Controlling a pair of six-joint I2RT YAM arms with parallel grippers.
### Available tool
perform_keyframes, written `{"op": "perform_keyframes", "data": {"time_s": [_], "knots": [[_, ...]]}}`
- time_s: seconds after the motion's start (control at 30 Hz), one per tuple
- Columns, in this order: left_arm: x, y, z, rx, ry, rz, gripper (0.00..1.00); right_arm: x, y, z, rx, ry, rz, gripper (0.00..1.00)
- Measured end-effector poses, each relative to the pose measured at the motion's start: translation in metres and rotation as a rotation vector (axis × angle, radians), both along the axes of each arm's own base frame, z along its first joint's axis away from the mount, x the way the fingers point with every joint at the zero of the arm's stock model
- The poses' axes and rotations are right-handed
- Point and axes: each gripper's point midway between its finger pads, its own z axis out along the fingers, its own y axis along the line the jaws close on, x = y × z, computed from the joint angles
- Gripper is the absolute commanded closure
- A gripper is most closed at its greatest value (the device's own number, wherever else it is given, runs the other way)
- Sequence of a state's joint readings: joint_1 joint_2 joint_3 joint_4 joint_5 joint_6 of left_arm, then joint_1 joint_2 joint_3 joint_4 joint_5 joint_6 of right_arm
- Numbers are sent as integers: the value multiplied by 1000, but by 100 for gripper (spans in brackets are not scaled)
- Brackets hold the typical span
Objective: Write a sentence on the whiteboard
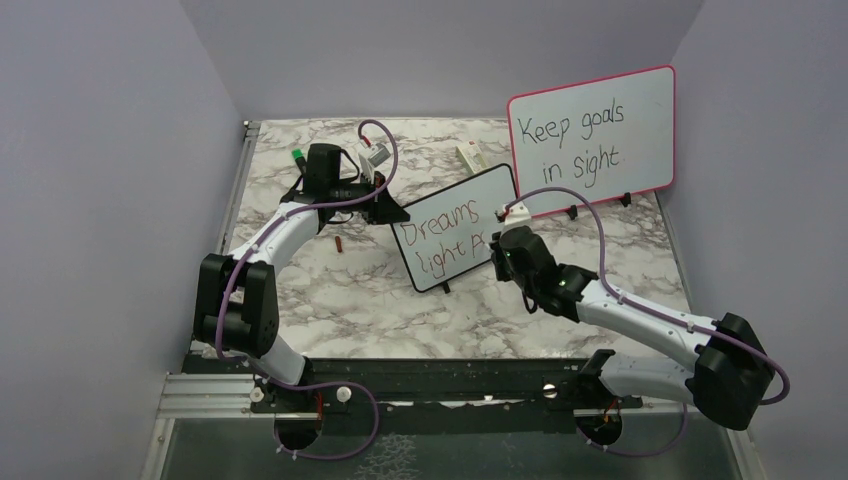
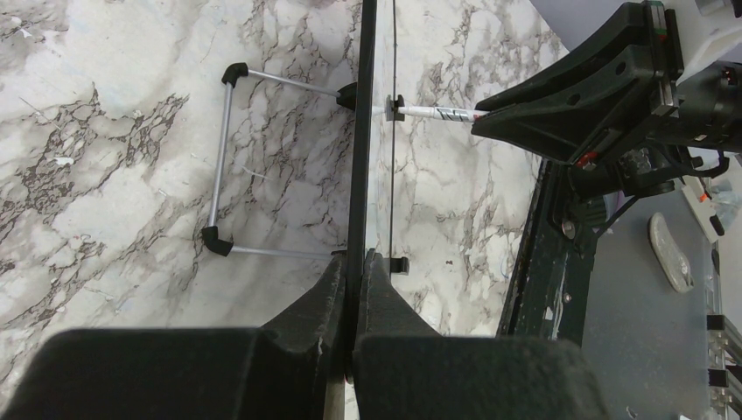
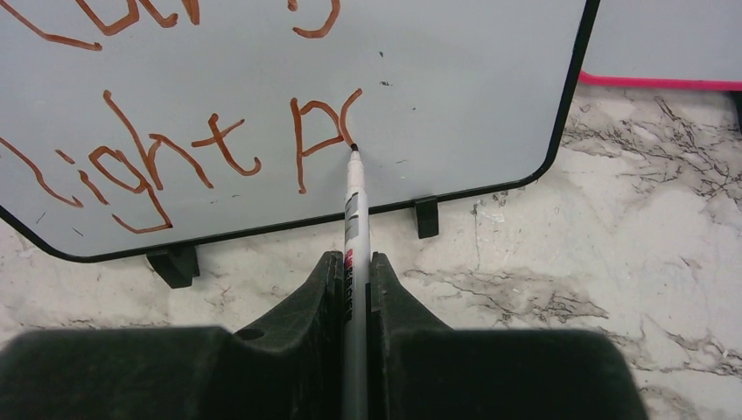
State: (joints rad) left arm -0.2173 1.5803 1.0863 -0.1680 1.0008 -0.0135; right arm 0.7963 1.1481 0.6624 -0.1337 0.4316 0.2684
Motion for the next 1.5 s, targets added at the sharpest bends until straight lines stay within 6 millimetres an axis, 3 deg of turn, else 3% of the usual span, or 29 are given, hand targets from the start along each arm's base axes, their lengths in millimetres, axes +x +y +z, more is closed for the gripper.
{"op": "perform_keyframes", "data": {"time_s": [0.47, 0.93, 1.5], "knots": [[0, 0, 0, 0, 0, 0, 100, 7, -12, 2, -18, -17, -46, 99], [0, 0, 0, 0, 0, 0, 100, 17, -4, 20, 12, -72, -35, 99], [0, 0, 0, 0, 0, 0, 100, 19, -5, 22, 16, -75, -42, 99]]}}
